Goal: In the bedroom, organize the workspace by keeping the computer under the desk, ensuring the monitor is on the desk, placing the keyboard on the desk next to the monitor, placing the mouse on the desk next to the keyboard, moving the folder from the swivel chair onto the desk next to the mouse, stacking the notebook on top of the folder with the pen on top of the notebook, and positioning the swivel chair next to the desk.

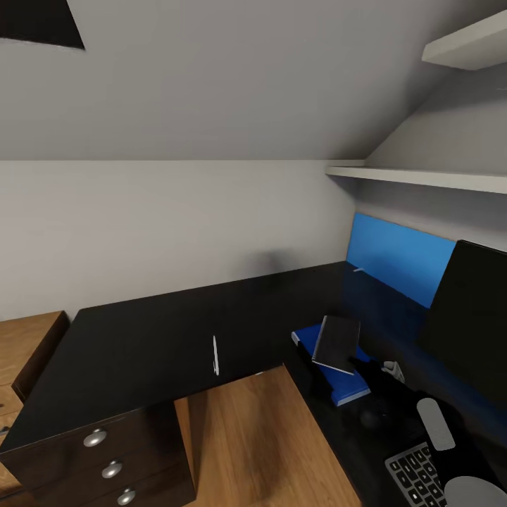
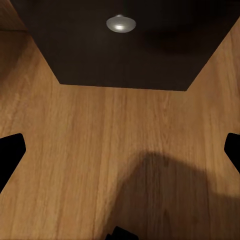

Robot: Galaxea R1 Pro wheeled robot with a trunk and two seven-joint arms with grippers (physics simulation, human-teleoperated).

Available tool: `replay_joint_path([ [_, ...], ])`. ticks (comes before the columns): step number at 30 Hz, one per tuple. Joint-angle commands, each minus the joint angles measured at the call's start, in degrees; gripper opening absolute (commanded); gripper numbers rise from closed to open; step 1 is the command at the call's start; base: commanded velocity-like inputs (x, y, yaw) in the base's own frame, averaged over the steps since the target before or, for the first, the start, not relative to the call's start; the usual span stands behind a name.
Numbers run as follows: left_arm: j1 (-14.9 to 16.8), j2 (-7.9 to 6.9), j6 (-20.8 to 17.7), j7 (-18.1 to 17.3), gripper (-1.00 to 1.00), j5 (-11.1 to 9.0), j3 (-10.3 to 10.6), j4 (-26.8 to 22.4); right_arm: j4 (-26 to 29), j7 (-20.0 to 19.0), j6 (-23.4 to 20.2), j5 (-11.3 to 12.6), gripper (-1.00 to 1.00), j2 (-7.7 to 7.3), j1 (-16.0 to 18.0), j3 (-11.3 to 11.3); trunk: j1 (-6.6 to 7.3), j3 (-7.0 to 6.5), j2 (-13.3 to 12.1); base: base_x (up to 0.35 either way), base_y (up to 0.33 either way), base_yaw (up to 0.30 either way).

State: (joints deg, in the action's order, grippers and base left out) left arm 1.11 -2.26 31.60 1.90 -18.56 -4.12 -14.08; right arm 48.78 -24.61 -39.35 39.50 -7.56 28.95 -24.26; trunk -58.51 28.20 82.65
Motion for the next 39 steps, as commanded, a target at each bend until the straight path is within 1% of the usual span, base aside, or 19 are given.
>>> replay_joint_path([
  [1,0.0,0.01,0.1,0.2,1.0,0.3,-0.2,0.0,0.0,-0.2,-0.4,0.1,-1.0,0.02,0.1,-0.2,0.0,0.06,0.0,0.0,0.0,0.0],
  [39,0.0,-0.03,0.1,0.4,1.0,0.3,-0.2,0.0,-0.4,-0.2,-0.5,0.2,-1.0,-0.03,0.1,-0.3,0.0,0.06,0.0,0.0,0.0,0.0],
])
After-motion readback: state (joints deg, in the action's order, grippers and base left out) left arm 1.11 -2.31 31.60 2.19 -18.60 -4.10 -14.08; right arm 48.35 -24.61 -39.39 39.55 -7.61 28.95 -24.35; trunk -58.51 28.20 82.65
